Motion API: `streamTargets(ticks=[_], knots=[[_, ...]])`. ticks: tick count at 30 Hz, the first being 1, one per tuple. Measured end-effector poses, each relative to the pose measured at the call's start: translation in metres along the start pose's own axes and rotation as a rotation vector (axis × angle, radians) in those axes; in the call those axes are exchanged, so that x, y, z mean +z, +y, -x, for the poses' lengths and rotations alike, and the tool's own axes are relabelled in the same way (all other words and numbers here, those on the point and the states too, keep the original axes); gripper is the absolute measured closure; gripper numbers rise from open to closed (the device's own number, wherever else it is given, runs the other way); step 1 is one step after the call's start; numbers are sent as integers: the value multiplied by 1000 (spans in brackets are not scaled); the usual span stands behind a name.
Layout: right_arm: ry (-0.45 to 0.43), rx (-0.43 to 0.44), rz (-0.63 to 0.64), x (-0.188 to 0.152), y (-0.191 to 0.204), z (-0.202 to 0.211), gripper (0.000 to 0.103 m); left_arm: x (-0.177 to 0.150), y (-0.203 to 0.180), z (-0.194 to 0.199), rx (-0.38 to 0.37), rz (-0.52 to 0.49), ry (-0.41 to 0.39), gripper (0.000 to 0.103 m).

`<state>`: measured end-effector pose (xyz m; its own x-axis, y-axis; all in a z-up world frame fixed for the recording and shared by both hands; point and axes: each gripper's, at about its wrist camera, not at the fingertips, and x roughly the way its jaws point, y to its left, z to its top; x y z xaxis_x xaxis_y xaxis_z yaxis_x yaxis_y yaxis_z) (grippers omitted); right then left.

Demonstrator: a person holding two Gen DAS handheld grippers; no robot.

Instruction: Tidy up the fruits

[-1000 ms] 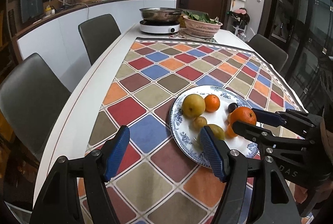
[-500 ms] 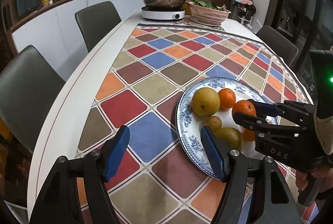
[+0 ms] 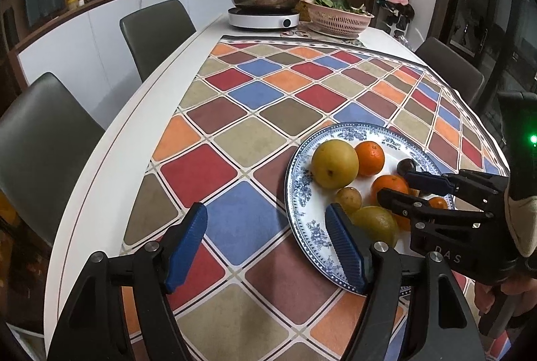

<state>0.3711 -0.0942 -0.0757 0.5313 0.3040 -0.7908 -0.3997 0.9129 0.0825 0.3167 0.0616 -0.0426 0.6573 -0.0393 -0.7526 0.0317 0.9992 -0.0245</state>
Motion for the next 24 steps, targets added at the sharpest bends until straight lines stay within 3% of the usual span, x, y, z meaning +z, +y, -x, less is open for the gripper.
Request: streamTargets(ticks=[4, 24], knots=[[-19, -6, -10, -3, 0, 7, 52, 1, -1, 6, 4, -5, -10, 31], [-190, -32, -60, -35, 12, 124, 52, -15, -29, 96, -38, -38, -147, 25]])
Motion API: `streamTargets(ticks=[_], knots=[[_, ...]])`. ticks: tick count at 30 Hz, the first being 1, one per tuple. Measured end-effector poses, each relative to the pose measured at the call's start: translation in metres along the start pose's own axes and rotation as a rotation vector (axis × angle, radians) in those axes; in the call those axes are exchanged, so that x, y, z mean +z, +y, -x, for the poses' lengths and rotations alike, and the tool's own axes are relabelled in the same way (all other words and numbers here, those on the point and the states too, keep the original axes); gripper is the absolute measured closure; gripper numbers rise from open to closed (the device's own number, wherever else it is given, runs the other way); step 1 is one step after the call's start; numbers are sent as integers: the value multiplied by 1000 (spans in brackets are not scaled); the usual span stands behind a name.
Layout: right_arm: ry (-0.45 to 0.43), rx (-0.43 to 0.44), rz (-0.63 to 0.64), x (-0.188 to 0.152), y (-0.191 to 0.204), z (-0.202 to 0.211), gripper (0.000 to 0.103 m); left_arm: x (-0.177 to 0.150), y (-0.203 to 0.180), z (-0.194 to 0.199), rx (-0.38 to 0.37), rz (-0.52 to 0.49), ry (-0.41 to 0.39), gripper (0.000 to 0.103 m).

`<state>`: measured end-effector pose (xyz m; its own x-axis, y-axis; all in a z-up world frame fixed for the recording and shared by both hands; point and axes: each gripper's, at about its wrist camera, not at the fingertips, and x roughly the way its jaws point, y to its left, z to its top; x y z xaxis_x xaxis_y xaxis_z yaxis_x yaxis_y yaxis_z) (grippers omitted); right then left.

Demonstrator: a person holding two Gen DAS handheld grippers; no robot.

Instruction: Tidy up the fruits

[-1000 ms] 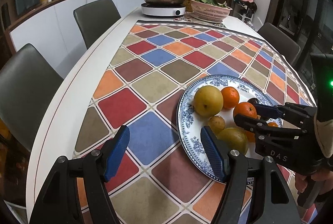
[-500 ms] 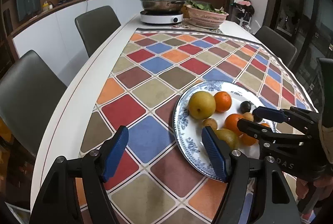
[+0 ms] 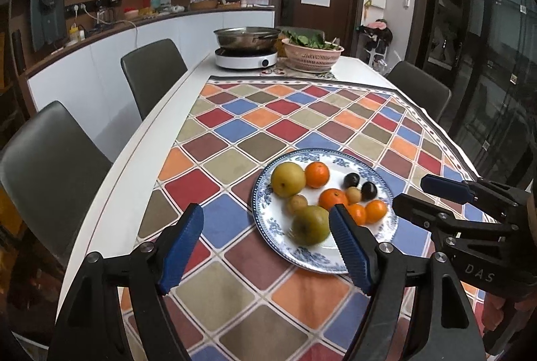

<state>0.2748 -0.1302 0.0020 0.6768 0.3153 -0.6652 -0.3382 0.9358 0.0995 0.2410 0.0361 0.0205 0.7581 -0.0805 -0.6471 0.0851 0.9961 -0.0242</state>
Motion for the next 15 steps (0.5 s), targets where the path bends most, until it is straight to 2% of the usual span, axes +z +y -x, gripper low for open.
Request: streamTargets(ticks=[15], knots=[[-86, -62, 0, -39, 2, 86, 52, -37, -33, 71, 1, -53, -58, 16]])
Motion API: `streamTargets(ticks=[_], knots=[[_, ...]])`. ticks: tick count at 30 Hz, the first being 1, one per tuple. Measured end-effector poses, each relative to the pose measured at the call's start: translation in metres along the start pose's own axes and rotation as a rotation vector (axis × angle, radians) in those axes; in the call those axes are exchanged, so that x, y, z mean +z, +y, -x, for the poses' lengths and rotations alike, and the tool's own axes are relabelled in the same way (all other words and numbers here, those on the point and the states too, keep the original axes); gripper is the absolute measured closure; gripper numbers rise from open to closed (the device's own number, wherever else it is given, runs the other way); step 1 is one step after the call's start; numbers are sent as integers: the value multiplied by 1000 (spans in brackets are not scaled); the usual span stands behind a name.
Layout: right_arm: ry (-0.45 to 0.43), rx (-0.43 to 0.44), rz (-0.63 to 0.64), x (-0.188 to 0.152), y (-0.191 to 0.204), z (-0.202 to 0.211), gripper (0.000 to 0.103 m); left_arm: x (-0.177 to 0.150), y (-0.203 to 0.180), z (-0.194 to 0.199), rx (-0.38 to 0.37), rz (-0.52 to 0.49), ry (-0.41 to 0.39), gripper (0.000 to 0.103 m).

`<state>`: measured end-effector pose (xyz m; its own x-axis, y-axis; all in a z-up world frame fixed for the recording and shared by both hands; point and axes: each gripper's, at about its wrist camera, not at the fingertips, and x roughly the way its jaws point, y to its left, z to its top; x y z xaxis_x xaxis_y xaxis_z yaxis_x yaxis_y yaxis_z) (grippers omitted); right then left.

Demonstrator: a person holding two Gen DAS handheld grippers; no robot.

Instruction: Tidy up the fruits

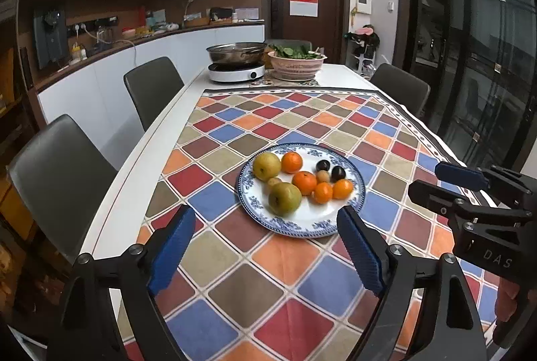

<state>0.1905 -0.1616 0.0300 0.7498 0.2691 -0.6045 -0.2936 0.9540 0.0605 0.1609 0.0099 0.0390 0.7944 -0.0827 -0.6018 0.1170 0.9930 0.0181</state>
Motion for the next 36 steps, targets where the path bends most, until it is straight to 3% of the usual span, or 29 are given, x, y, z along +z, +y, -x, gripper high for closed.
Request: streamTargets(ticks=[3, 16, 36], knots=[[-17, -12, -4, -7, -1, 15, 46, -5, -5, 11, 2, -6, -11, 14], [-51, -32, -27, -36, -1, 59, 45, -17, -24, 52, 18, -41, -68, 3], [-99, -42, -38, -56, 0, 97, 45, -31, -34, 84, 26, -35, -83, 0]])
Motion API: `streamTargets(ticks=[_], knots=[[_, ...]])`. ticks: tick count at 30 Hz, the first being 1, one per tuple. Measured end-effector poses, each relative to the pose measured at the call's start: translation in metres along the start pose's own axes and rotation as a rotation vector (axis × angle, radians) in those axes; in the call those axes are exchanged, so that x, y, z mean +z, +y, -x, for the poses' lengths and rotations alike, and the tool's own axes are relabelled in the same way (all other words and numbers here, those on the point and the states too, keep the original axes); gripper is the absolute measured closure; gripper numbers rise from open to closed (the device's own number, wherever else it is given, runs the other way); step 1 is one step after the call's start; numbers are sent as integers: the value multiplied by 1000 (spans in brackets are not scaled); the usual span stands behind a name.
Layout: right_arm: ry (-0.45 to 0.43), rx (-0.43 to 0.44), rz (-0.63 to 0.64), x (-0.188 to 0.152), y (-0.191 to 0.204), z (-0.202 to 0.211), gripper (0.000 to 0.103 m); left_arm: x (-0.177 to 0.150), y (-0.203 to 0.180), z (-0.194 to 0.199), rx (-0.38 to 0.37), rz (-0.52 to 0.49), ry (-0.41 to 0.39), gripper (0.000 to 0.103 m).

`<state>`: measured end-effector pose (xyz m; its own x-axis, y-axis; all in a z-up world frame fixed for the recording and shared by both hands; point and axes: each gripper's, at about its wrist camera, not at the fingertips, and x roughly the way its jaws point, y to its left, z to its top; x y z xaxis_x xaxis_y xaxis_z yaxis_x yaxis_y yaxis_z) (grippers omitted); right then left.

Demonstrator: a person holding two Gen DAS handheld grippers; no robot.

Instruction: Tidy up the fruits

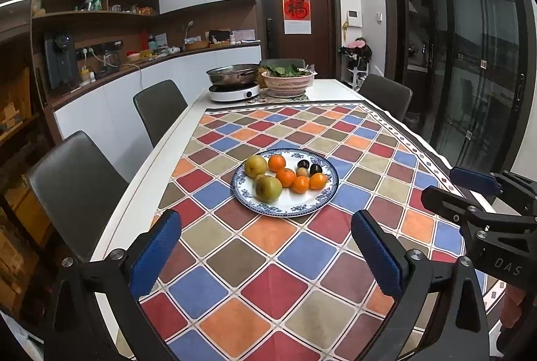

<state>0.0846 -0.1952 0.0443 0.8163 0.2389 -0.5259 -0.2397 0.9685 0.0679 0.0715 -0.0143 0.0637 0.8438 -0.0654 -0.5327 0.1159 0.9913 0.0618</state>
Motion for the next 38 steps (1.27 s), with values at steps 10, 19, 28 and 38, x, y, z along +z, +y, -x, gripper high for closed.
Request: streamTargets(ticks=[10, 19, 28, 38], knots=[[-1, 1, 0, -2, 1, 2, 45, -3, 1, 4, -16, 17, 0, 0], [3, 3, 0, -4, 4, 3, 45, -4, 1, 6, -17, 19, 0, 0], [5, 3, 1, -7, 5, 4, 45, -6, 1, 9, -11, 20, 1, 0], [9, 6, -2, -11, 5, 4, 45, -8, 3, 9, -6, 20, 3, 0]])
